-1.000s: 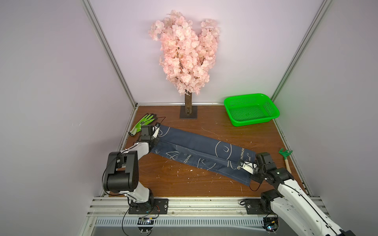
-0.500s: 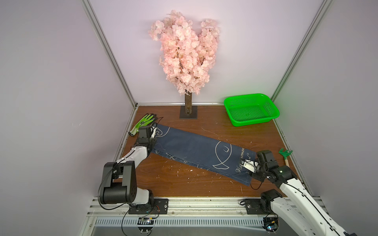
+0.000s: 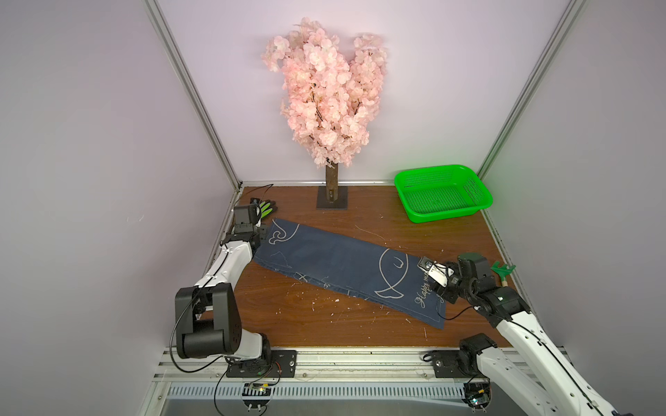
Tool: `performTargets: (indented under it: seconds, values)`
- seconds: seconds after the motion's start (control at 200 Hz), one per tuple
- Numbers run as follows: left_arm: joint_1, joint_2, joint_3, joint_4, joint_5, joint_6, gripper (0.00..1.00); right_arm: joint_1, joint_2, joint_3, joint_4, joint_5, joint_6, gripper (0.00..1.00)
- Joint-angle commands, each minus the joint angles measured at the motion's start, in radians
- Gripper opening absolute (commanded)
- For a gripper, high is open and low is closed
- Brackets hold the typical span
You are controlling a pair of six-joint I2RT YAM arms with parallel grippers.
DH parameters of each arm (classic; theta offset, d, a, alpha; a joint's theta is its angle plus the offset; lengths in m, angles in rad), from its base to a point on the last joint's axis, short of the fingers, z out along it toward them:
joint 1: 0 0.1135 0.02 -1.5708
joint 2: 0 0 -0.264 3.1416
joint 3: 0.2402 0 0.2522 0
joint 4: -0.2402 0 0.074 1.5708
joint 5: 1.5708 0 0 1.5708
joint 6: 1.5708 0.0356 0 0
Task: Roll up the pillowcase
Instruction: Fold the pillowcase.
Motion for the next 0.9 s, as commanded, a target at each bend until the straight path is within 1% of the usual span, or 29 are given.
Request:
performTargets:
  seconds: [0.0, 0.065, 0.175, 0.255, 0.335, 0.425, 0.61, 0.696, 0.806, 0.896]
  values:
    - [0.014, 0.059, 0.006, -0.157, 0.162, -0.226, 0.45, 0.061, 0.065, 0.022, 0.082, -0.098, 0.102, 0.57]
    - [0.015, 0.097, -0.007, -0.166, 0.188, -0.247, 0.45, 0.118, 0.103, 0.007, 0.091, -0.052, 0.102, 0.57]
    - [0.016, 0.161, 0.018, -0.21, 0.137, -0.237, 0.45, 0.188, 0.146, -0.021, 0.084, 0.023, 0.073, 0.58]
    - [0.025, 0.176, -0.004, -0.16, 0.167, -0.249, 0.46, 0.218, 0.17, -0.049, 0.073, 0.081, 0.059, 0.57]
    - [0.027, 0.22, 0.013, -0.16, 0.199, -0.25, 0.42, 0.234, 0.207, -0.053, 0.053, 0.148, 0.053, 0.55]
    - [0.027, 0.256, 0.021, -0.166, 0.204, -0.239, 0.4, 0.234, 0.24, -0.041, 0.021, 0.213, 0.055, 0.53]
    - [0.027, 0.301, 0.024, -0.199, 0.134, -0.201, 0.38, 0.242, 0.269, -0.033, -0.084, 0.221, 0.011, 0.51]
    - [0.031, 0.314, 0.028, -0.203, 0.091, -0.192, 0.37, 0.252, 0.266, -0.047, -0.093, 0.201, -0.006, 0.5]
    - [0.032, 0.325, 0.037, -0.209, 0.066, -0.184, 0.36, 0.276, 0.289, -0.062, -0.1, 0.202, -0.021, 0.51]
    - [0.032, 0.318, 0.025, -0.194, 0.049, -0.176, 0.37, 0.292, 0.302, -0.065, -0.088, 0.203, -0.032, 0.51]
